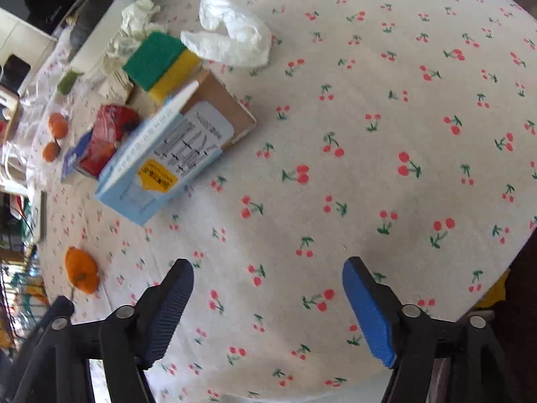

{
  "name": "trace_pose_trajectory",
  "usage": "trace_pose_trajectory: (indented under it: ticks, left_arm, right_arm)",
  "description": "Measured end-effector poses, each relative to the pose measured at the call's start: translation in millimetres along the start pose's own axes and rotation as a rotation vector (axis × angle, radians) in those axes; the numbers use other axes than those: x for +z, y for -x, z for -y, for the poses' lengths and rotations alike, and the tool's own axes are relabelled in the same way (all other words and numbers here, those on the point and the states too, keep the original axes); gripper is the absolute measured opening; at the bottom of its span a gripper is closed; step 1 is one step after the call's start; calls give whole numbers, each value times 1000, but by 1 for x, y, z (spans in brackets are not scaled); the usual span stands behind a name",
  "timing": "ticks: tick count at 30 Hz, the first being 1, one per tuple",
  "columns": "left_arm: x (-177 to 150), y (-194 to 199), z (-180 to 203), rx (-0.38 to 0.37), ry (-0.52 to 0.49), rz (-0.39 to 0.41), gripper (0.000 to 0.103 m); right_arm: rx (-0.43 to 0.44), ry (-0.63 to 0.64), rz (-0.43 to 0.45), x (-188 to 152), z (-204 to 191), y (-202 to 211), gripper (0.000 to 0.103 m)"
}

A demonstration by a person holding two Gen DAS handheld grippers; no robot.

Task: Collect trash
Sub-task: 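Close the right tool on the milk carton while the left tool holds the pepper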

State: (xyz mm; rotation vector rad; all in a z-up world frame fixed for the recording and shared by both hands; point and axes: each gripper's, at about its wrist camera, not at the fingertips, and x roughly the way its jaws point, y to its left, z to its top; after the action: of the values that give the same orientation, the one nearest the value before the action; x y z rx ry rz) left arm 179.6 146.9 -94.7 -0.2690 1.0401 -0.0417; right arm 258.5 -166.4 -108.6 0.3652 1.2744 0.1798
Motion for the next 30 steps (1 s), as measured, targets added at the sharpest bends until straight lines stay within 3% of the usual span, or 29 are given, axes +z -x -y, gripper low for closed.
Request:
trace_pose_trajectory:
  ticks: [8, 13, 18, 22, 24, 27, 28, 30]
  left_arm:
    - [21, -33, -2, 33, -33, -7, 58]
    - [26, -45, -7, -11, -11, -19, 57]
    - [26, -47, -9, -32, -30, -22, 58]
    - [26, -45, -11, -47, -40, -21, 58]
    - [26, -45, -12, -51, -38, -22, 58]
    - [28, -44, -13, -55, -21, -13, 58]
    - [29, -43, -12, -57, -17, -10, 58]
    - [30, -43, -8, -54, -14, -6, 58]
  right_arm:
    - [47, -67, 22, 46, -47, -22, 89]
    - [64, -158, 7, 73, -63, -51, 89]
    - [-1, -209, 14, 89, -72, -76, 91]
    - [-107, -137, 62, 92, -90, -82, 94]
    - [-184, -55, 75, 86, -99, -85, 86]
    - [-258, 83, 79, 76, -105, -83, 66]
    - [-255, 118, 76, 73, -102, -81, 59]
    - [-227, 154, 61, 65, -91, -73, 57]
